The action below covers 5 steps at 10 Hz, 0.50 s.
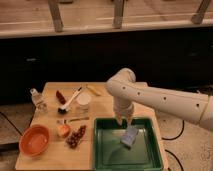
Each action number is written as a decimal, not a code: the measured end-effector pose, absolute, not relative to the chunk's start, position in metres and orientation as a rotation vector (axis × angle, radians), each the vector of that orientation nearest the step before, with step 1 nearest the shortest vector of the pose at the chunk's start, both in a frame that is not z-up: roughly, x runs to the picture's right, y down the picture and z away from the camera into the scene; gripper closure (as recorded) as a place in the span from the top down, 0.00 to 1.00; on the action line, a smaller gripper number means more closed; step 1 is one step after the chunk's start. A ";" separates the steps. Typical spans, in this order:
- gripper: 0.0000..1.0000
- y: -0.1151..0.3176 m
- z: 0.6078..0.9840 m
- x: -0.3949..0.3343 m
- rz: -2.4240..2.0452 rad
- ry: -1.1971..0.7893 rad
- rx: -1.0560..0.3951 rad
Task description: Place sponge in tray
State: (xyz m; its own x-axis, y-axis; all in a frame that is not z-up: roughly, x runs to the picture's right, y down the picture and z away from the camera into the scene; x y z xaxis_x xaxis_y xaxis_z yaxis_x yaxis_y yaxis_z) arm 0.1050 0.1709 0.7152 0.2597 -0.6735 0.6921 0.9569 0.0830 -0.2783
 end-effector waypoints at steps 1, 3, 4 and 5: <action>0.39 0.171 0.717 0.103 -1.278 -0.445 -0.793; 0.32 0.171 0.718 0.099 -1.283 -0.455 -0.791; 0.32 0.171 0.719 0.099 -1.282 -0.456 -0.790; 0.32 0.171 0.720 0.098 -1.284 -0.459 -0.789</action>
State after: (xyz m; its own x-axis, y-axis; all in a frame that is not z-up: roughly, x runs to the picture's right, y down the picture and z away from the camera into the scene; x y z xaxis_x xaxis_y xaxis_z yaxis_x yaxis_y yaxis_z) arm 0.0978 0.1707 0.7197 0.2472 -0.6683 0.7016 0.9617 0.0805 -0.2622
